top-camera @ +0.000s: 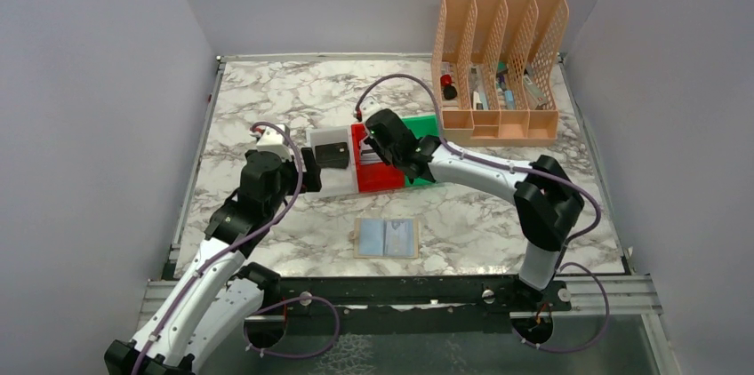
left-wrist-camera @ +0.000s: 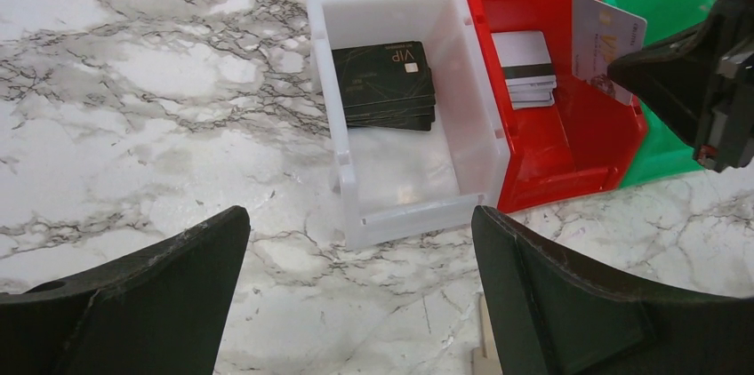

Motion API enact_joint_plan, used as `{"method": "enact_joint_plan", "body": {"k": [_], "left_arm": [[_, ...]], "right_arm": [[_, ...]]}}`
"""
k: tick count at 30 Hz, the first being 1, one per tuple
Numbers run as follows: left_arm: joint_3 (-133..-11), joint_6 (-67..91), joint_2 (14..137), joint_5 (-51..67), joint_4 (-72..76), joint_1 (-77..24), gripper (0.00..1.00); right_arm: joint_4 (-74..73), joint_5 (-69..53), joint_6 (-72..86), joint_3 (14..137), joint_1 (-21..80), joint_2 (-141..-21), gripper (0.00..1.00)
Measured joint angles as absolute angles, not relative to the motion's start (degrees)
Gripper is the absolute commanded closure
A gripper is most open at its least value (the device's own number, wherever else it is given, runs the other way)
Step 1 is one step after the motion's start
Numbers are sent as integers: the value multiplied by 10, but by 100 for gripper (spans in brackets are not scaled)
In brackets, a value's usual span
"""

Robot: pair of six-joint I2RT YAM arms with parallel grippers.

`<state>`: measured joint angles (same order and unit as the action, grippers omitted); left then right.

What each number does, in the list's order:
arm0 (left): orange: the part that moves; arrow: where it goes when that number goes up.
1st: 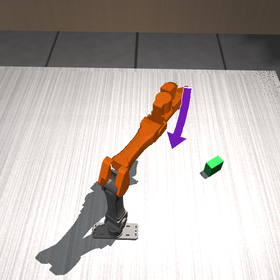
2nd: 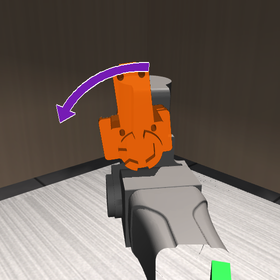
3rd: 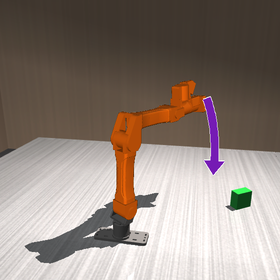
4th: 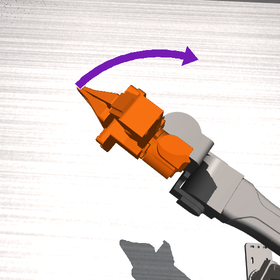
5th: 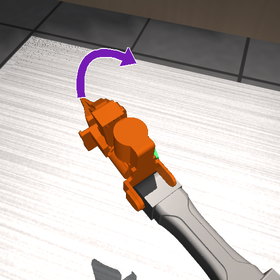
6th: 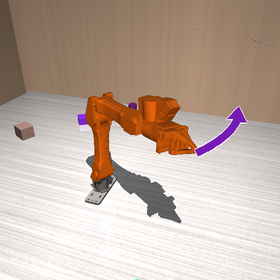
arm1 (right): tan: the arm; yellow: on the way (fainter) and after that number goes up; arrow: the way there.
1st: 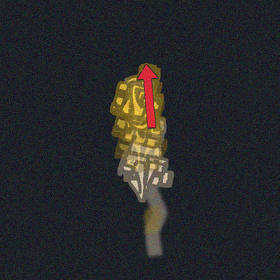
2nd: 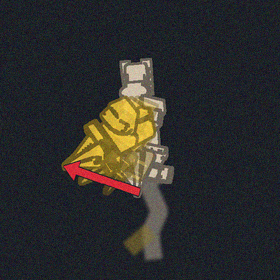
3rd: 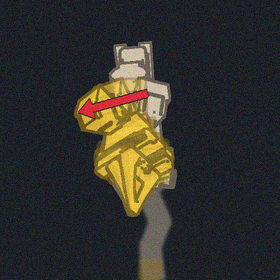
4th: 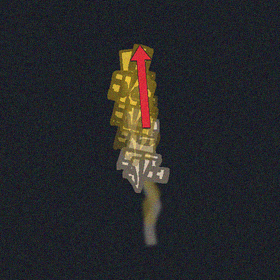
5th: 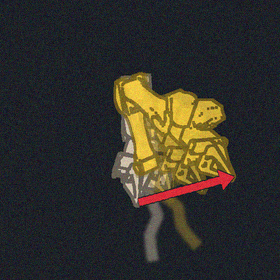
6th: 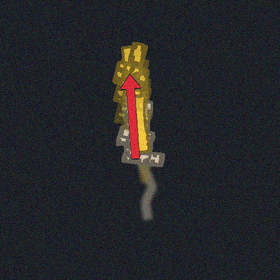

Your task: Take the credit cards out of the card holder

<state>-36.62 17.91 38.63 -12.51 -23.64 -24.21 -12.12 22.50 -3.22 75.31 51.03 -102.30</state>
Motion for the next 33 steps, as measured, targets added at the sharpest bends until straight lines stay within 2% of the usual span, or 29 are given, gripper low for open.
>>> {"method": "enact_joint_plan", "body": {"k": [17,33], "left_arm": [[-366,179,384,-125,-237,-216,1],[-366,179,382,-123,-237,-206,1]], "right_arm": [[-100,301,-179,815,520,-1156,98],[-91,304,-231,843,521,-1193,87]]}}
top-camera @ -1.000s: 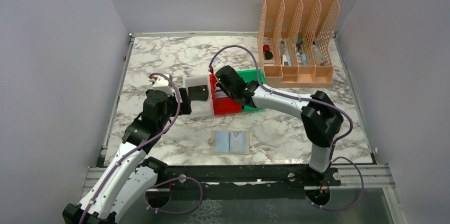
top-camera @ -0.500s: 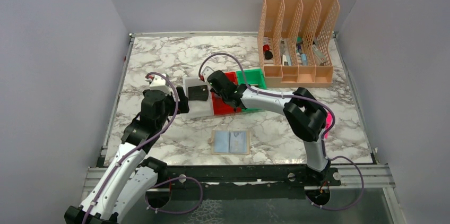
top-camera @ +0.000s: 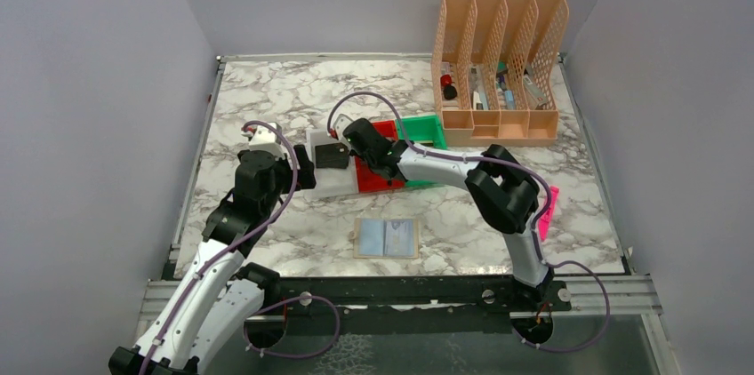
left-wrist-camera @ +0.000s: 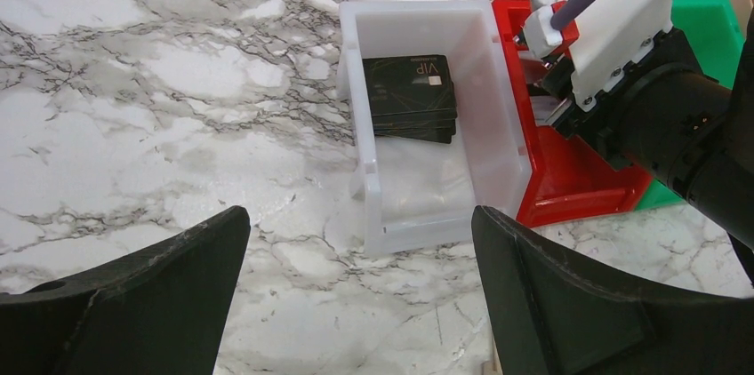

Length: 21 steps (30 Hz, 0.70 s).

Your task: Take the credit cards out of the card holder

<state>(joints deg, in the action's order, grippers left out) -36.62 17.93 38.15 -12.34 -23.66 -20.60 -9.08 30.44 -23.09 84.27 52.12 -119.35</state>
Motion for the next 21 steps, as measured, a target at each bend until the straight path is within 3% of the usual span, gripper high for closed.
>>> {"method": "enact_joint_plan", "body": {"k": [4,12,21], "left_arm": [[-366,179,382,-121,-237,-206,1],[-366,179,382,-120,-237,-203,1],[-366,179,387,-118,-237,-203,1]], "right_arm": [[-95,300,-230,843,521,-1193,74],[-100,293,-230,842,521,-1193,70],[-95,276,-229,828,521,-1193,56]]}}
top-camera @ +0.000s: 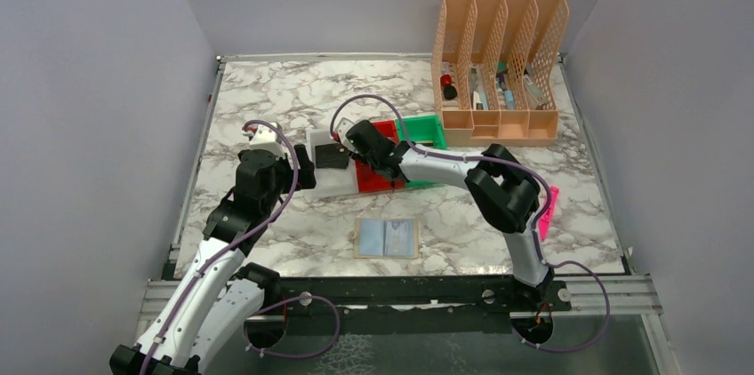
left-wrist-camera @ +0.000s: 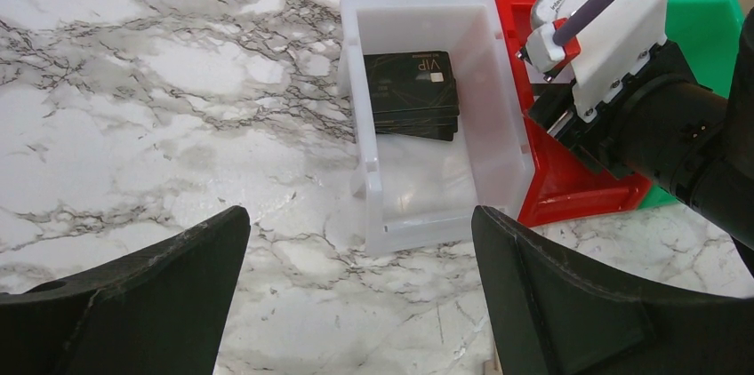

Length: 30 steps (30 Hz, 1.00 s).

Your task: Take the credit cards out of the card holder

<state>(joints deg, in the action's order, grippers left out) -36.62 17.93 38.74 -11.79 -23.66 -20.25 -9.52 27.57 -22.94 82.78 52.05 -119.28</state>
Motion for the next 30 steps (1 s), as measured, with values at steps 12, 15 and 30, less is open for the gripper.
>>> {"method": "enact_joint_plan", "body": {"k": [12,15,30], "left_arm": [[-366,180,390,-116,-237,-199,1],[-366,180,392,-112,-237,-198,1],[-366,186,399,-115,-237,-198,1]], "right_arm": [[-86,257,-182,792,520,-1138,52],[-82,250,-138,758,520,-1076,47],[-18,63,279,376,520,-767,46]]}}
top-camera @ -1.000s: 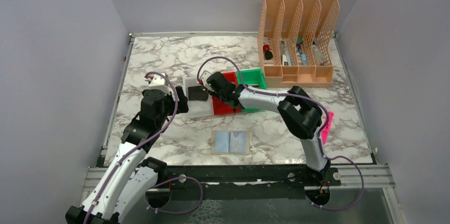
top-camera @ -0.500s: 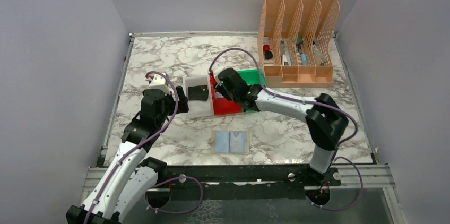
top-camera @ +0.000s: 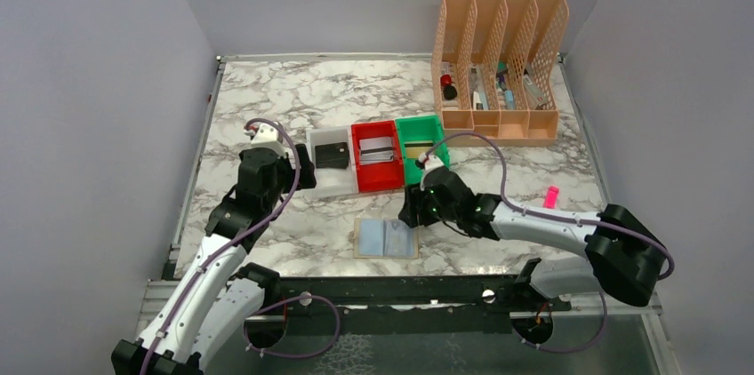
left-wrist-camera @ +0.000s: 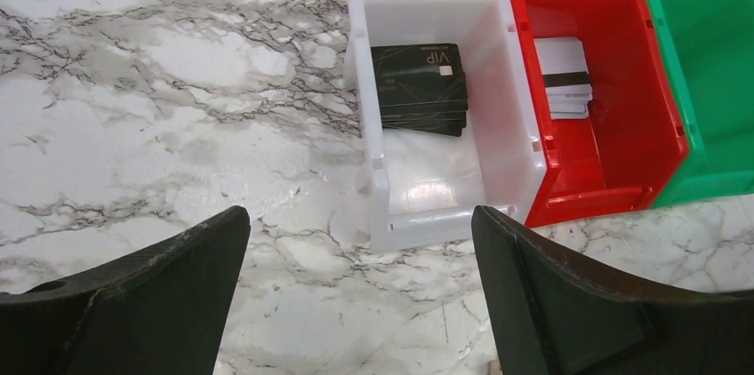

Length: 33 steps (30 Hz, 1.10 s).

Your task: Take the credit cards out of the card holder

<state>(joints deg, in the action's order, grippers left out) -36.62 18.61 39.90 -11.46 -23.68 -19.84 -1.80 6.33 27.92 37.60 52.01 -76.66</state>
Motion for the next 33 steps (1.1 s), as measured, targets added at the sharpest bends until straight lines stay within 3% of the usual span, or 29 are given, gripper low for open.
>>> {"method": "enact_joint_plan", "body": {"k": [4,12,21,26,33], "left_arm": [[-366,186,413,-130,-238,-198,1],[-366,192,429,-159,-252,-198,1],[-366,193,419,-150,-263,-198,1],[-366,209,403,-66,-262,-198,1],[-321,284,397,146,-180,-219,2]], "right_arm": [[4,-5,334,306,520,-724,46],[6,-46,345,303,520,-686,47],[-4,-88,340,303,520,-717,54],[5,-114,345,291,520,-726,55],[15,-128,353,287,520,-743,56]]}}
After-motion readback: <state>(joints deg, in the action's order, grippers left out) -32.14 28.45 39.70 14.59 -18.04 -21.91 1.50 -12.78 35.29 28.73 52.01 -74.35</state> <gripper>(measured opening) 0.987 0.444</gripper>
